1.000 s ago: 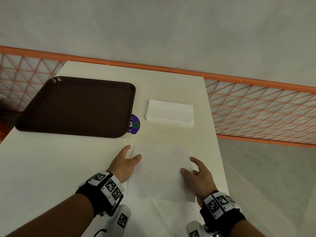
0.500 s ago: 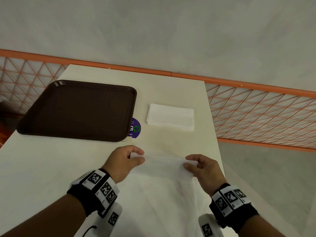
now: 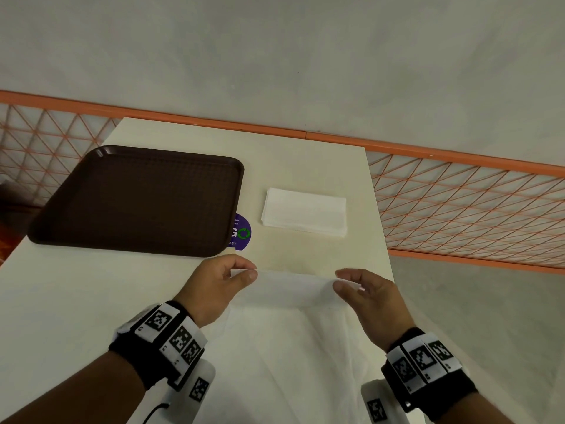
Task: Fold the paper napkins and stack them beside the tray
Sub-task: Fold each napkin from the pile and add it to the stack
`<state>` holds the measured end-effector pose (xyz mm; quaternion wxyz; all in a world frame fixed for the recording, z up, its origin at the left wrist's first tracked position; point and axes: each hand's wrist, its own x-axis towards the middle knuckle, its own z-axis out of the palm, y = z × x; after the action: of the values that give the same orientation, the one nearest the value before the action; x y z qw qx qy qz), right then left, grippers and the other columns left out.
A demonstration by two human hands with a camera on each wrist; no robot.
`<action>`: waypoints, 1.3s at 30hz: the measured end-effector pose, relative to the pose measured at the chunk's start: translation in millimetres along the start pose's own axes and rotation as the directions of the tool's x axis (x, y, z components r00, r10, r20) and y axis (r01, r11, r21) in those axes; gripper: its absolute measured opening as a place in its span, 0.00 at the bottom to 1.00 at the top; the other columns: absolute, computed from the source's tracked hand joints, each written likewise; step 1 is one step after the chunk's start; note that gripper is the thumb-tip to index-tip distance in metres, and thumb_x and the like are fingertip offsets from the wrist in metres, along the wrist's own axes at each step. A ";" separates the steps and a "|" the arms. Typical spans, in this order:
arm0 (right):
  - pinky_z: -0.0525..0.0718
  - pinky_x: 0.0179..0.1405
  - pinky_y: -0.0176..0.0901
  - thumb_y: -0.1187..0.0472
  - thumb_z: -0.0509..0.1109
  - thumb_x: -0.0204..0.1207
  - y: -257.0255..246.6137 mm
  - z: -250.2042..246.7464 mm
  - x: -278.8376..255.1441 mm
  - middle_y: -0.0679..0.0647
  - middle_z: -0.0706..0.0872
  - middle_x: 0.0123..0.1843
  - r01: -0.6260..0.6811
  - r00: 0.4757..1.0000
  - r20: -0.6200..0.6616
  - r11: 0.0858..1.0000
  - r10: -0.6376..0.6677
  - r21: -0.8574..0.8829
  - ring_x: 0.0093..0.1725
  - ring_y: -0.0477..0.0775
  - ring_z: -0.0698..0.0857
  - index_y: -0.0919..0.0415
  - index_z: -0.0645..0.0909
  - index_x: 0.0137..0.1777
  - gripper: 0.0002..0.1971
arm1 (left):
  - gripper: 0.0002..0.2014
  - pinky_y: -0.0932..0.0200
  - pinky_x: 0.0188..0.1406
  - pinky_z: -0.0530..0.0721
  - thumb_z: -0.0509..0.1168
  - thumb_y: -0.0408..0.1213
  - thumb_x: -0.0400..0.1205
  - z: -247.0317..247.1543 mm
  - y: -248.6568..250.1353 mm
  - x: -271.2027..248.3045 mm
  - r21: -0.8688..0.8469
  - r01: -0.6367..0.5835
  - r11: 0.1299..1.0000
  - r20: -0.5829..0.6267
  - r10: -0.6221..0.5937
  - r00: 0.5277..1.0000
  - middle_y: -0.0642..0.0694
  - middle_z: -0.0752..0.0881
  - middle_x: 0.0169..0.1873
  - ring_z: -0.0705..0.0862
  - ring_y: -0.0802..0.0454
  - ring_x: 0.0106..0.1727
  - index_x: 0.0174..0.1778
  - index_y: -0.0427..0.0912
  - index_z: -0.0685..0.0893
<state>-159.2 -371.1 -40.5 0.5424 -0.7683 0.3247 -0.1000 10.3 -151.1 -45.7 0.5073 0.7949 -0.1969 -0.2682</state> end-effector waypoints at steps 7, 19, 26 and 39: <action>0.80 0.34 0.33 0.56 0.73 0.77 11.6 17.4 4.3 0.47 0.89 0.39 -0.124 0.992 -0.037 0.990 0.122 -0.069 0.38 0.46 0.85 0.51 0.86 0.41 0.04 | 0.03 0.64 0.49 0.78 0.67 0.40 0.82 19.2 -16.1 5.4 0.166 0.062 0.984 -0.117 -0.043 0.992 0.54 0.88 0.44 0.84 0.57 0.47 0.47 0.48 0.86; 0.78 0.44 0.40 0.54 0.63 0.79 34.1 45.8 24.0 0.51 0.85 0.51 -0.145 0.973 0.059 0.790 0.224 -0.596 0.48 0.53 0.82 0.52 0.81 0.56 0.09 | 0.12 0.56 0.57 0.80 0.61 0.47 0.85 40.1 -46.7 18.0 0.621 0.104 0.777 -0.042 -0.100 0.994 0.50 0.83 0.57 0.82 0.49 0.57 0.61 0.47 0.80; 0.69 0.73 0.48 0.49 0.60 0.82 30.9 50.7 19.4 0.46 0.72 0.75 0.214 0.969 0.244 0.597 -0.033 -0.773 0.74 0.54 0.69 0.50 0.71 0.76 0.22 | 0.16 0.53 0.59 0.79 0.60 0.47 0.84 39.7 -49.9 18.1 0.767 -0.133 0.627 0.074 0.120 0.990 0.50 0.80 0.63 0.79 0.48 0.63 0.65 0.46 0.81; 0.89 0.39 0.48 0.51 0.56 0.73 48.8 42.1 12.8 0.50 0.86 0.53 0.460 0.882 0.462 0.402 -0.098 -0.792 0.46 0.56 0.87 0.56 0.87 0.54 0.20 | 0.30 0.40 0.67 0.77 0.42 0.54 0.81 52.2 -48.0 4.6 0.887 -0.328 0.325 0.355 -0.027 0.934 0.52 0.70 0.78 0.72 0.49 0.76 0.75 0.51 0.75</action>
<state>-147.2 -356.4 -103.4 0.0843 -0.9838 0.0928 0.1281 -16.8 -170.8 -108.3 -0.0554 0.8660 -0.4644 -0.1768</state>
